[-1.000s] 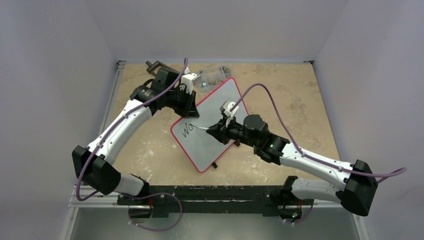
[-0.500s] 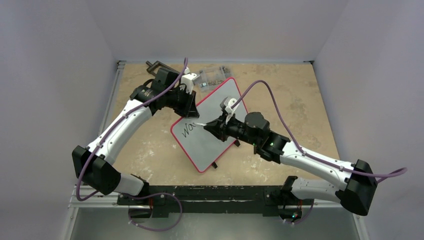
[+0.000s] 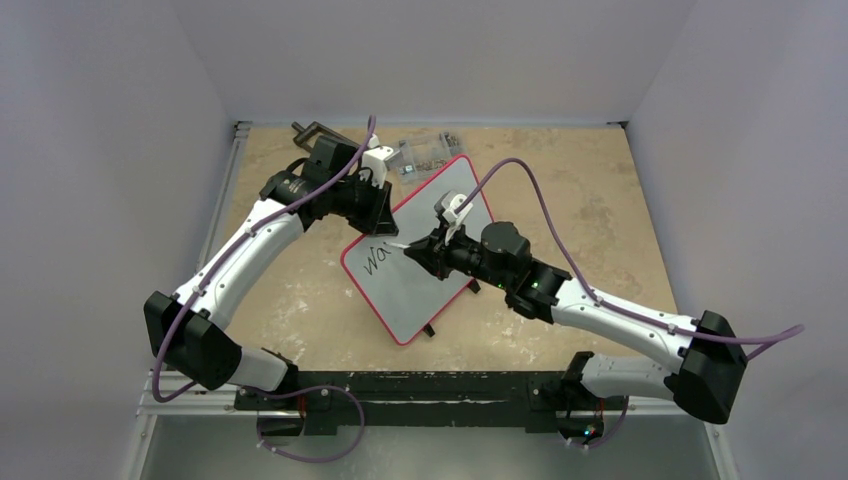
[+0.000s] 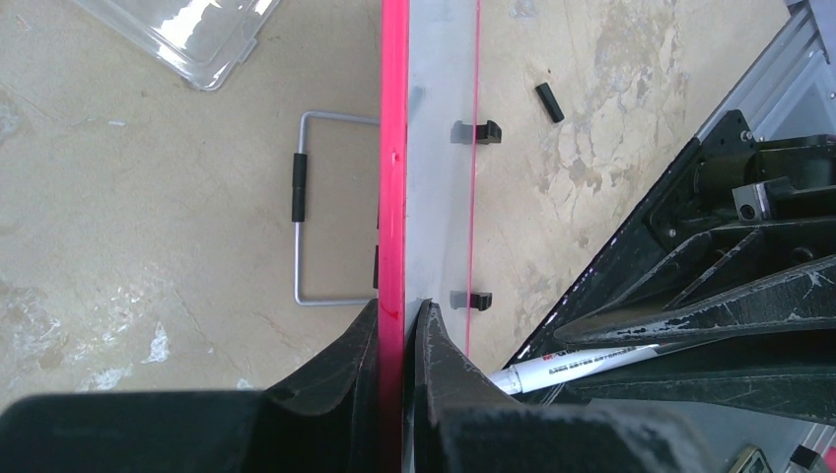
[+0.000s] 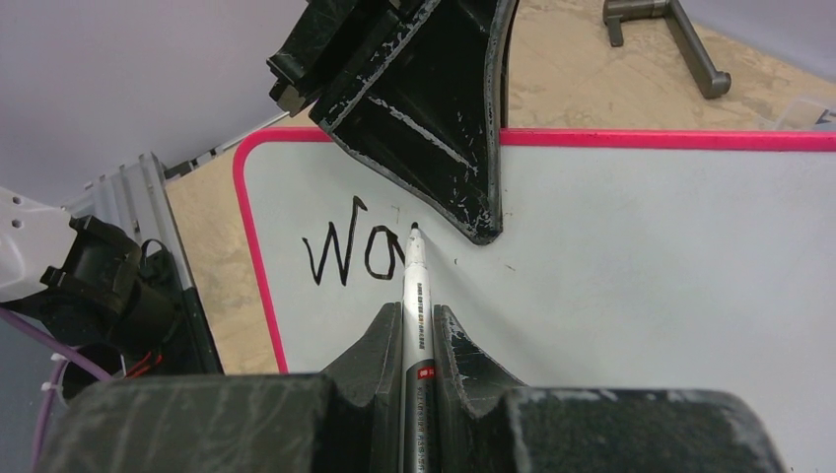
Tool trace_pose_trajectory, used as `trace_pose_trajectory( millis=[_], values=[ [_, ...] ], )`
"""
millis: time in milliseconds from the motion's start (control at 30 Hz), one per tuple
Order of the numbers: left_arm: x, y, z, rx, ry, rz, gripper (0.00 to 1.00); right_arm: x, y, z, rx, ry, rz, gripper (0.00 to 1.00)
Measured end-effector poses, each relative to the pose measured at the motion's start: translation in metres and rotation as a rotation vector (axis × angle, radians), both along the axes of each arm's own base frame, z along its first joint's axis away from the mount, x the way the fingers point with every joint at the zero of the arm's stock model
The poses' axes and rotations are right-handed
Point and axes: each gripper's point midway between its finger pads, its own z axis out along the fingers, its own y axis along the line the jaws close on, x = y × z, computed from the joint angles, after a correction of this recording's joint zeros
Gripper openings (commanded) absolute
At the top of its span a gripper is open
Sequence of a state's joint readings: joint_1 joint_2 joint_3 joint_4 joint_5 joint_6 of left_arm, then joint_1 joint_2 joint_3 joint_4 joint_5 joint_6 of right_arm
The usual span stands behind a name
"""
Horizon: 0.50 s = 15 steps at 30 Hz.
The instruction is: Write a sentence on the whiteboard
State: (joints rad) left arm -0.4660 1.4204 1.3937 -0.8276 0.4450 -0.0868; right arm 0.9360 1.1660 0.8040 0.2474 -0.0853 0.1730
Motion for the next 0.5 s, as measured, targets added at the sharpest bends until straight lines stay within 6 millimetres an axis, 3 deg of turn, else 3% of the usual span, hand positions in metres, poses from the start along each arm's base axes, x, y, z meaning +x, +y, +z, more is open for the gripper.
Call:
trace_pose_trajectory(
  millis=[267,500],
  values=[
    [0.000,0.000,0.000,0.001,-0.001,0.001,0.00,0.001,-0.003,-0.004,0.001,0.001,-0.017,0.00],
    [0.000,0.000,0.000,0.002,-0.001,0.001,0.00,-0.003,-0.013,-0.019,-0.020,0.018,-0.033,0.00]
  ],
)
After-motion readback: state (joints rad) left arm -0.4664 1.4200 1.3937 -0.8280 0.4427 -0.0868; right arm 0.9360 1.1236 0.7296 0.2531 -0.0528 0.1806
